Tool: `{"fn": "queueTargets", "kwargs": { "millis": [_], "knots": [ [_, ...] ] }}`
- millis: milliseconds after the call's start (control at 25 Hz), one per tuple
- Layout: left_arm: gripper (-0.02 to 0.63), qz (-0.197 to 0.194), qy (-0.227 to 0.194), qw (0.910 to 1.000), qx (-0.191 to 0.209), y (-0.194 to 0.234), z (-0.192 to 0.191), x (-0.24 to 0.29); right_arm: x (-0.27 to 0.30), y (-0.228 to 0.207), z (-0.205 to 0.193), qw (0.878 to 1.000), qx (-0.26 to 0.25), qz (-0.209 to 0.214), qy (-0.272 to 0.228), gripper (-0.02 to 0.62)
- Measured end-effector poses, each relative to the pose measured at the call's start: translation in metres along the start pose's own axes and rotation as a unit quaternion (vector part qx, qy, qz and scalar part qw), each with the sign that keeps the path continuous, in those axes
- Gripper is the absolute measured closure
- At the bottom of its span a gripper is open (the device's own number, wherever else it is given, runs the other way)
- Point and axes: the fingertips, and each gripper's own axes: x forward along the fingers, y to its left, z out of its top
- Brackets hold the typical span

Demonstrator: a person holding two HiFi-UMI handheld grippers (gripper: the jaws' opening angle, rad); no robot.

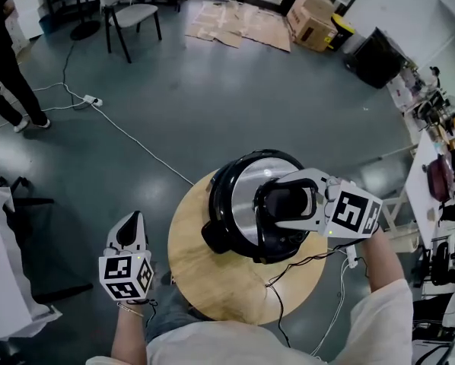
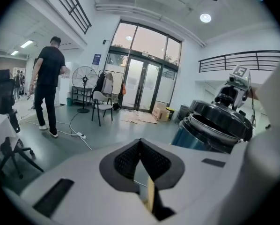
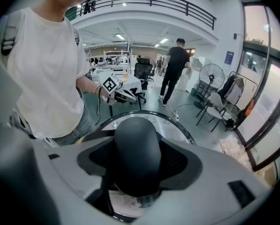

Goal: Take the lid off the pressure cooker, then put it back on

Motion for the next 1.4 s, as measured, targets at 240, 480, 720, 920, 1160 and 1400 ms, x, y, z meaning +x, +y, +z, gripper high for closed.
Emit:
{"fn": "queueTargets", "kwargs": {
  "millis": [240, 480, 720, 920, 1160, 1400],
  "knots": [
    [0.617, -0.015, -0.005, 0.9999, 0.005, -0.001, 0.005, 0.002, -0.008, 0.003, 0.008, 1.000, 0.012, -0.022, -0.003, 0.299],
    [0.617, -0.027, -0.010, 0.9995, 0.011, -0.012, 0.008, -0.003, -0.028, 0.013, 0.006, 0.999, 0.023, -0.047, 0.007, 0.301],
    [0.617, -0.048, -0.013, 0.9985, 0.023, -0.021, 0.014, -0.009, -0.041, 0.021, 0.006, 0.995, 0.037, -0.094, 0.006, 0.301],
    [0.617, -0.058, -0.021, 0.9973, 0.039, -0.026, 0.026, -0.014, -0.053, 0.033, 0.009, 0.992, 0.039, -0.119, 0.004, 0.301],
    [0.617, -0.073, -0.030, 0.9952, 0.057, -0.042, 0.036, -0.022, -0.073, 0.055, 0.000, 0.987, 0.054, -0.152, 0.007, 0.301],
    [0.617, -0.100, -0.033, 0.9915, 0.077, -0.060, 0.040, -0.027, -0.088, 0.079, -0.014, 0.978, 0.083, -0.193, 0.010, 0.302]
  ]
}}
